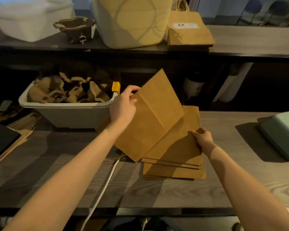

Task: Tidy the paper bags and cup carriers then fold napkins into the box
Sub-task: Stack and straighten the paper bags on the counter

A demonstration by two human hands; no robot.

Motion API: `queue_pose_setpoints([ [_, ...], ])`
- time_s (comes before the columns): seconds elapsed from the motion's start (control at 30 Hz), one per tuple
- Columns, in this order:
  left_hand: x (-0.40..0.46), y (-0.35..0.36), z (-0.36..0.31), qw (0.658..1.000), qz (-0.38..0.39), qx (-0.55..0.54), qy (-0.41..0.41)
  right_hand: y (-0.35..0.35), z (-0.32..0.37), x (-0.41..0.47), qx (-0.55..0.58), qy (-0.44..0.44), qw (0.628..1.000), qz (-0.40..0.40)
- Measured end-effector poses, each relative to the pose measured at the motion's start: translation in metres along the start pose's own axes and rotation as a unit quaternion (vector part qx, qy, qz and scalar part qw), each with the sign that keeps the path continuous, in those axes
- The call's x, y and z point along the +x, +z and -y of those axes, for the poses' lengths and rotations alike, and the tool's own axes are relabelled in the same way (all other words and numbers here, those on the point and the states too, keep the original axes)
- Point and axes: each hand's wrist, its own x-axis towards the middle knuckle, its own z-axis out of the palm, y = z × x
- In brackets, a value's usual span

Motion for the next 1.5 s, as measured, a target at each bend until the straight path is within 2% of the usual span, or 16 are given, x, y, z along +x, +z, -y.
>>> queue_pose_setpoints([
  [0.1, 0.001, 0.0, -0.005, 0.999, 0.017, 0.003, 0.03, -0.004, 0.004, -0.009, -0.046, -0.033, 0.998, 0.001],
  [0.23, 0.002, 0.0, -0.02, 0.988, 0.031, 0.077, 0.132, -0.018, 0.034, -0.035, -0.02, -0.206, 0.969, -0.132],
  [0.33, 0.0, 0.005, -0.035, 0.967, 0.037, 0.125, 0.217, -0.022, 0.065, -0.063, -0.02, -0.376, 0.909, -0.18],
  [0.4, -0.002, 0.012, -0.043, 0.952, 0.044, 0.146, 0.264, -0.021, 0.079, -0.08, -0.093, -0.474, 0.853, -0.196],
  [0.47, -0.003, 0.018, -0.052, 0.937, 0.056, 0.162, 0.304, -0.021, 0.089, -0.091, -0.197, -0.555, 0.779, -0.214],
  [0.53, -0.002, 0.021, -0.061, 0.925, 0.056, 0.164, 0.338, -0.022, 0.096, -0.097, -0.29, -0.601, 0.715, -0.209],
  [0.67, -0.001, 0.026, -0.077, 0.916, 0.038, 0.148, 0.372, -0.023, 0.107, -0.104, -0.393, -0.603, 0.683, -0.124],
  [0.7, -0.003, 0.028, -0.08, 0.914, 0.026, 0.145, 0.378, -0.025, 0.107, -0.105, -0.398, -0.597, 0.686, -0.12],
  [0.77, -0.004, 0.028, -0.082, 0.907, -0.016, 0.131, 0.4, -0.032, 0.105, -0.104, -0.375, -0.575, 0.716, -0.127],
  [0.87, -0.005, 0.031, -0.078, 0.895, -0.075, 0.094, 0.43, -0.043, 0.095, -0.092, -0.288, -0.487, 0.818, -0.105],
  [0.97, -0.01, 0.034, -0.066, 0.915, -0.013, 0.067, 0.398, -0.047, 0.075, -0.068, -0.198, -0.376, 0.903, -0.071],
  [1.03, -0.013, 0.042, -0.052, 0.947, 0.061, 0.059, 0.311, -0.046, 0.055, -0.052, -0.152, -0.299, 0.94, -0.065],
  [1.1, -0.016, 0.055, -0.034, 0.968, 0.105, 0.061, 0.218, -0.041, 0.031, -0.039, -0.085, -0.224, 0.969, -0.064],
  [1.2, -0.021, 0.076, -0.004, 0.988, 0.139, 0.025, 0.061, -0.027, -0.007, -0.026, -0.009, -0.129, 0.99, -0.063],
  [1.27, -0.022, 0.089, 0.013, 0.986, 0.164, 0.006, -0.039, -0.017, -0.023, -0.017, -0.003, -0.092, 0.993, -0.075],
  [1.5, -0.026, 0.11, 0.049, 0.949, 0.211, -0.031, -0.233, 0.005, -0.027, 0.01, -0.103, -0.015, 0.993, -0.055],
])
